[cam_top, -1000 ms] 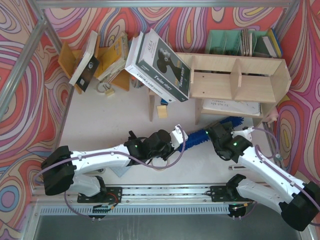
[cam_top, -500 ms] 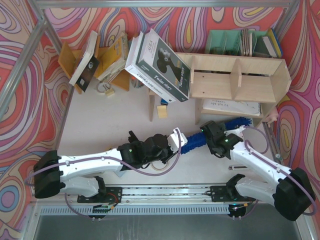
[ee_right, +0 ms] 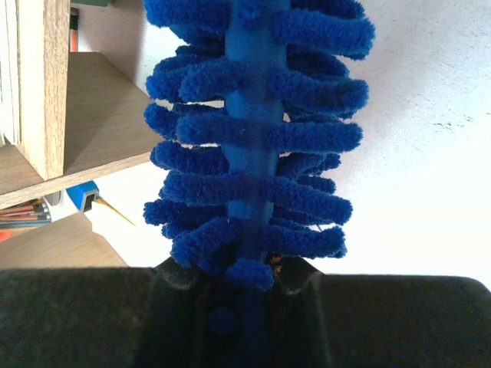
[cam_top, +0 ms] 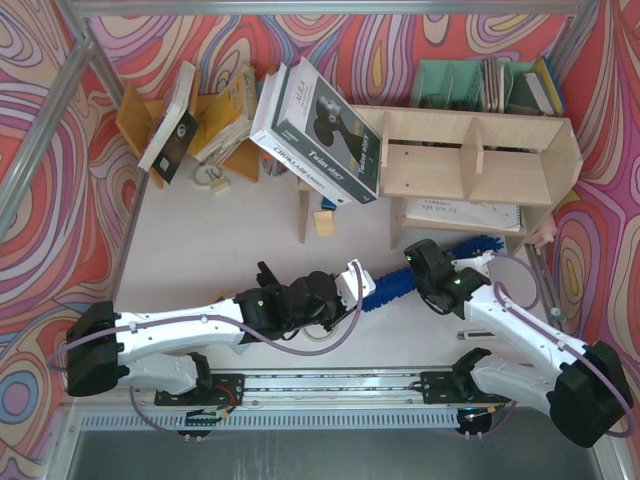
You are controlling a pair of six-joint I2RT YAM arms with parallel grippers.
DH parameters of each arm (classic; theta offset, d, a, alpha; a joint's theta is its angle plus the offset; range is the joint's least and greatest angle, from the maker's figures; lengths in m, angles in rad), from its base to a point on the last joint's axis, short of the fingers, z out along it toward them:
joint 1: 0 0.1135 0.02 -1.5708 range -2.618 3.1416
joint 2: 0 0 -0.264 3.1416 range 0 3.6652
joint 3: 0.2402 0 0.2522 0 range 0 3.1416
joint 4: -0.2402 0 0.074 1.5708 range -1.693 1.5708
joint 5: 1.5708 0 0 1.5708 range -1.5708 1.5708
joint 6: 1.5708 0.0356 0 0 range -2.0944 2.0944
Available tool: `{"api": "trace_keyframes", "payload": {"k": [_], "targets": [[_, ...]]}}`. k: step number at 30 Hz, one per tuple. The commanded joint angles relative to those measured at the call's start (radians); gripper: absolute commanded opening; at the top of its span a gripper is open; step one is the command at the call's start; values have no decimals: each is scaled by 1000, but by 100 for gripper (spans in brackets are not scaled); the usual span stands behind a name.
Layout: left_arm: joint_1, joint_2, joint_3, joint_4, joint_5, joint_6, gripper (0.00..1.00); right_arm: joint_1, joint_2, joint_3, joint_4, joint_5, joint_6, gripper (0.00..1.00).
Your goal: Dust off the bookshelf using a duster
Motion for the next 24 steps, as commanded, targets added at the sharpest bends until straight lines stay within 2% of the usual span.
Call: {"api": "trace_keyframes", "payload": {"k": [1,4,8,13,19,24], "targets": [[3,-3,13,33,-23,-9,28,-10,-41,16,-60,48,-7,5],[3,22,24,10,-37,-16,43,-11,-61,35,-64,50,-29,0],[5,54,50,-47,-60,-18,65,-10,-79,56,-78,43,-39,0],[12,77,56,-74,-53,-11,80,-10,-90,62,-75,26,-47,0],[73,108,73,-95,49,-38,79,-11,-107,70,-79,17,-50,0],[81,185,125,-150,118,-33,65,-11,-121,81,-79,25,-52,0]]}}
